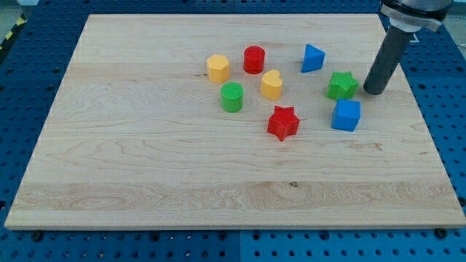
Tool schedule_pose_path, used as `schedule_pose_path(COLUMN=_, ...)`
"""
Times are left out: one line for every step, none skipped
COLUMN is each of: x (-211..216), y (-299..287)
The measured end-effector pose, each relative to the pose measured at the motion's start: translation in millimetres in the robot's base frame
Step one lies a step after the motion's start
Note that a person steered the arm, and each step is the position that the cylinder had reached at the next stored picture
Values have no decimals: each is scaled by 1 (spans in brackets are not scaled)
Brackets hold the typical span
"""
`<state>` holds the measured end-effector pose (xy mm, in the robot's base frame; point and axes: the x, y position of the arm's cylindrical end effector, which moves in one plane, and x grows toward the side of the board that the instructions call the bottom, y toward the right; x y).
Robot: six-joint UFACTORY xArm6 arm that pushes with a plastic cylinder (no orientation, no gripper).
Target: Push the green star towards the yellow heart
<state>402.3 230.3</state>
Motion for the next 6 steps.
schedule_pose_path(x=0, y=-5)
schedule_pose_path(x=0, y=-24)
schedule_pose_path(x=0, y=-39)
schedule_pose_path(x=0, y=-42)
schedule_pose_path(x=0, y=-42)
schedule_pose_path(x=-12, y=-47)
